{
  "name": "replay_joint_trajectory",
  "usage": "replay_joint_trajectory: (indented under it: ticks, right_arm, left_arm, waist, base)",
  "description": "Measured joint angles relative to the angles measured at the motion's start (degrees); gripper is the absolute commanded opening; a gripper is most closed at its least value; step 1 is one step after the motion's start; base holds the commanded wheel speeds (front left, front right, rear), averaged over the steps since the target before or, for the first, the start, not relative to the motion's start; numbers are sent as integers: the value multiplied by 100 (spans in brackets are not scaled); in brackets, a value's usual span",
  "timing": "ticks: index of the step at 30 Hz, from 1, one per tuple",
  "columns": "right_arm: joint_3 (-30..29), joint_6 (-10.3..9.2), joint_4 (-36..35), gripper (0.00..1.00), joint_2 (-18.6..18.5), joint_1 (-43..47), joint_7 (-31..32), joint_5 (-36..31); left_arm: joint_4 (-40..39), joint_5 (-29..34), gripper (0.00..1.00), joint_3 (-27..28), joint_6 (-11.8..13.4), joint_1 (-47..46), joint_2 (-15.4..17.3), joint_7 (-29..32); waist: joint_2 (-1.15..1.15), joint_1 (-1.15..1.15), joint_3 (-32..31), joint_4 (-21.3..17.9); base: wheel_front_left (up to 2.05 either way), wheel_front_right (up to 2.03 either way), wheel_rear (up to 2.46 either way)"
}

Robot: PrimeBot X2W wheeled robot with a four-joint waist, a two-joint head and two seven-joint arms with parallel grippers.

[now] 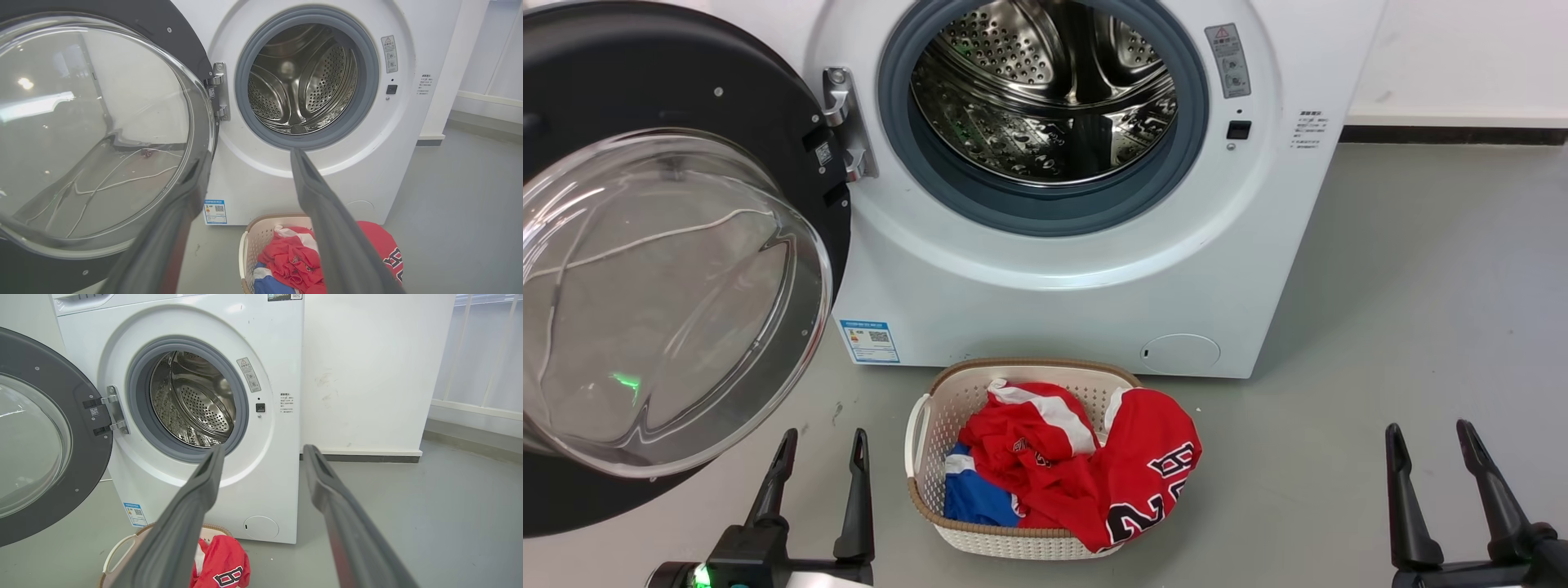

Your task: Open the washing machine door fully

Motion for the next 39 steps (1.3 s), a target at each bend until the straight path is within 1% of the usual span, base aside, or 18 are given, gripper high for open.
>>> replay_joint_trajectory:
  ticks: [7, 16, 17, 22, 39]
  right_arm:
    - [21, 0, -34, 100, 0, 61, 0, 53]
    - [41, 0, -14, 100, 0, 64, 0, 101]
    - [38, 0, 4, 0, 0, 65, 1, 102]
    - [57, 0, 277, 0, 1, 84, 12, 135]
    - [138, 0, 665, 0, -62, -197, 367, 2098]
  left_arm:
    - [44, -126, 100, -153, 37, 1, -1, 0]
    - [191, -130, 100, -151, 76, 1, 0, 0]
    - [214, -131, 0, -153, 76, 2, 0, -2]
    - [492, -163, 0, -163, 73, 62, -2, 4]
    - [701, -2061, 0, 8, -41, -141, -3, 485]
  waist:
    - [0, 0, -40, -79]
    - [0, 0, -53, -93]
    - [0, 0, -53, -90]
    - [0, 0, -52, -92]
    - [0, 0, -30, -108]
  base:
    - [0, 0, 0]
    - [0, 0, 0]
    - [0, 0, 0]
    - [0, 0, 0]
    - [0, 0, 0]
